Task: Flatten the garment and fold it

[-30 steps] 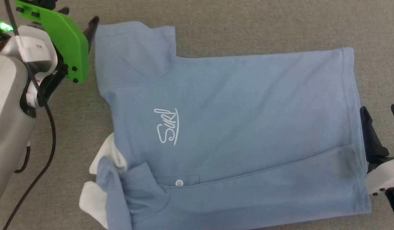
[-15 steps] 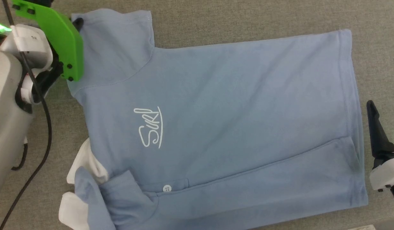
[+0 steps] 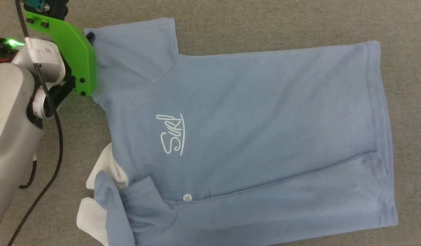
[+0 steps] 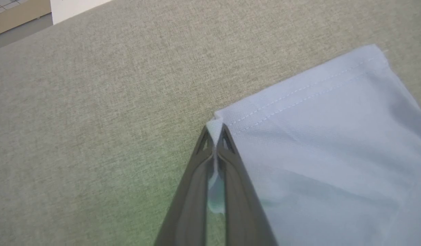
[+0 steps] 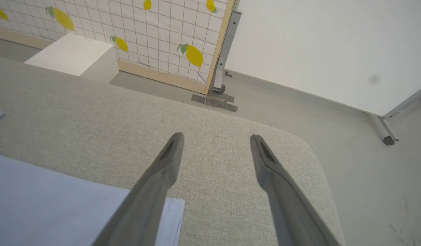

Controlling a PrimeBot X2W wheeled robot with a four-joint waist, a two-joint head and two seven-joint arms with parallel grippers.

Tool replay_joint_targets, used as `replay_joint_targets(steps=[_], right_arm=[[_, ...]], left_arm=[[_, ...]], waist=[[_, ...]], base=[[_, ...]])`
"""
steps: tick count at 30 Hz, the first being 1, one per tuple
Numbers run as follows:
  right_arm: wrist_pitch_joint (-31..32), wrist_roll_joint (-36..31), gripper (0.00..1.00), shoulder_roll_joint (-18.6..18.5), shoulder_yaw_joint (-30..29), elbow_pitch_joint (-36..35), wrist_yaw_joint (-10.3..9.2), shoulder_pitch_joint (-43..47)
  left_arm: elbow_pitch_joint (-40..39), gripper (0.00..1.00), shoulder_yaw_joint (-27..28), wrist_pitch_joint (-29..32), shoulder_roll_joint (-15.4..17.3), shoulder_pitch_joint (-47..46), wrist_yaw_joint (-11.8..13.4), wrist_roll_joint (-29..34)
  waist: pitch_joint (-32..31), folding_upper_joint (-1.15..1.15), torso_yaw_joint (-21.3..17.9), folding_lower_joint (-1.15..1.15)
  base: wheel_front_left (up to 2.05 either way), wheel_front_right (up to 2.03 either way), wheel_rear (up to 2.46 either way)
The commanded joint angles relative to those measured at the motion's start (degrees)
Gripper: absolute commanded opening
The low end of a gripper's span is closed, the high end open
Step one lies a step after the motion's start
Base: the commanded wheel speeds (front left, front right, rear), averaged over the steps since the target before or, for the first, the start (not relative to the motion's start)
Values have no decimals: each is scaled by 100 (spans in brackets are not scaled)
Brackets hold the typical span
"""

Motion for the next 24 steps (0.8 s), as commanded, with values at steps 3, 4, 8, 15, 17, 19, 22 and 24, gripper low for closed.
replay_joint_targets(steps=[3, 4, 8, 15, 17, 19, 22, 24], right_arm=[[725, 289, 100, 0, 135, 589, -9, -577], [946, 340, 100, 2, 170, 751, -9, -687], [1884, 380, 100, 67, 180, 1439, -9, -936], [2561, 327, 100, 256, 79, 1949, -9, -746], [2607, 335, 100, 344, 60, 2033, -9, -645], [2583, 285, 100, 378, 94, 2127, -9, -552], [2429, 277, 83, 456, 139, 2285, -9, -497], [2314, 266, 17, 463, 180, 2367, -9, -504]], left_arm=[[-39, 0, -39, 7, -68, -1, 31, -1], [-47, 0, -50, 8, -81, -16, 31, 6], [-59, 0, -92, 4, -165, -86, 38, 20], [-20, 0, -151, 5, -283, -178, 31, 17], [-10, 0, -161, 12, -297, -208, 29, 18], [-4, 0, -168, 16, -306, -237, 27, 19], [13, 0, -176, 9, -327, -283, 23, 21], [28, 0, -181, -5, -339, -307, 14, 20]], waist=[[99, 0, 161, 0], [121, 0, 190, 0], [220, 0, 326, 0], [342, 0, 502, 0], [373, 0, 526, 0], [404, 0, 543, 0], [447, 0, 563, 0], [464, 0, 568, 0]], base=[[0, 0, 0], [0, 0, 0], [0, 0, 0], [0, 0, 0], [0, 0, 0], [0, 0, 0], [0, 0, 0], [0, 0, 0]])
